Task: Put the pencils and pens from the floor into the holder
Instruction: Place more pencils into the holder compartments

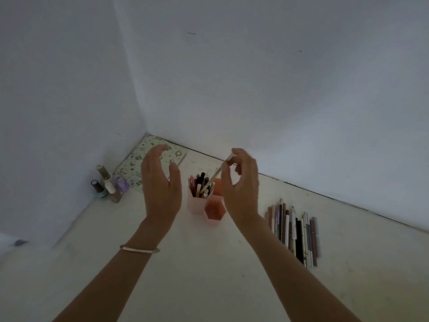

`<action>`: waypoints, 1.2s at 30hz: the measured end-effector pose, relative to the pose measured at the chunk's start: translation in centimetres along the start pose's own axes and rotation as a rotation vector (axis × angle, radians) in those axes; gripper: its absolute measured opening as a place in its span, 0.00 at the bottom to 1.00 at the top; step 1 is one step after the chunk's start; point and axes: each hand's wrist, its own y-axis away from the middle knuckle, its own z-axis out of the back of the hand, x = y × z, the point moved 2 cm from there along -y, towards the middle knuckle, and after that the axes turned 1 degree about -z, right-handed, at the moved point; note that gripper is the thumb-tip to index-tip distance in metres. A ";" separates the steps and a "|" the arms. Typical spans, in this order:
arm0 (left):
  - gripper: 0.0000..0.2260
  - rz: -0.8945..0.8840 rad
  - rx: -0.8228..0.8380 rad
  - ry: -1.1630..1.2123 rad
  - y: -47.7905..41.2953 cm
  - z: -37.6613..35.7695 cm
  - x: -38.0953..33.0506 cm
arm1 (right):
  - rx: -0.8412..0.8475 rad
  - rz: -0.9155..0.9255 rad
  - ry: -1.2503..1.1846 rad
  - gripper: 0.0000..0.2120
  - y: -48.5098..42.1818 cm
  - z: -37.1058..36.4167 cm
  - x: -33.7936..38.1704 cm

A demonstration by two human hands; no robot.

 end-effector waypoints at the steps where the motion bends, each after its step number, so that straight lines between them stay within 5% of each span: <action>1: 0.18 0.004 -0.013 0.021 -0.4 0.1 -0.3 | 0.052 0.032 0.042 0.16 0.6 -0.3 -0.1; 5: 0.18 -0.003 -0.016 0.066 -1.2 0.0 -1.3 | 0.183 0.195 0.233 0.06 2.7 -1.6 -1.3; 8: 0.17 -0.023 -0.011 0.083 -0.9 -0.5 -2.4 | 0.200 0.181 0.261 0.10 3.7 -1.5 -2.2; 12: 0.12 -0.202 0.056 0.132 0.8 -2.3 -7.0 | -0.098 0.006 0.207 0.15 1.7 3.2 -3.3; 15: 0.07 -0.353 0.324 0.096 4.6 -6.3 -10.4 | -0.267 -0.126 0.227 0.16 0.1 7.9 -5.3; 21: 0.10 0.178 0.955 -0.396 13.3 -16.9 -5.9 | -0.341 -0.282 0.272 0.18 2.0 14.5 -9.6; 28: 0.08 0.350 0.928 -0.565 16.6 -20.0 -5.2 | -0.276 -0.341 0.346 0.18 5.3 17.6 -12.9; 36: 0.05 0.469 0.897 -0.413 14.7 -19.4 -5.3 | -0.164 -0.427 0.302 0.14 6.1 16.2 -14.1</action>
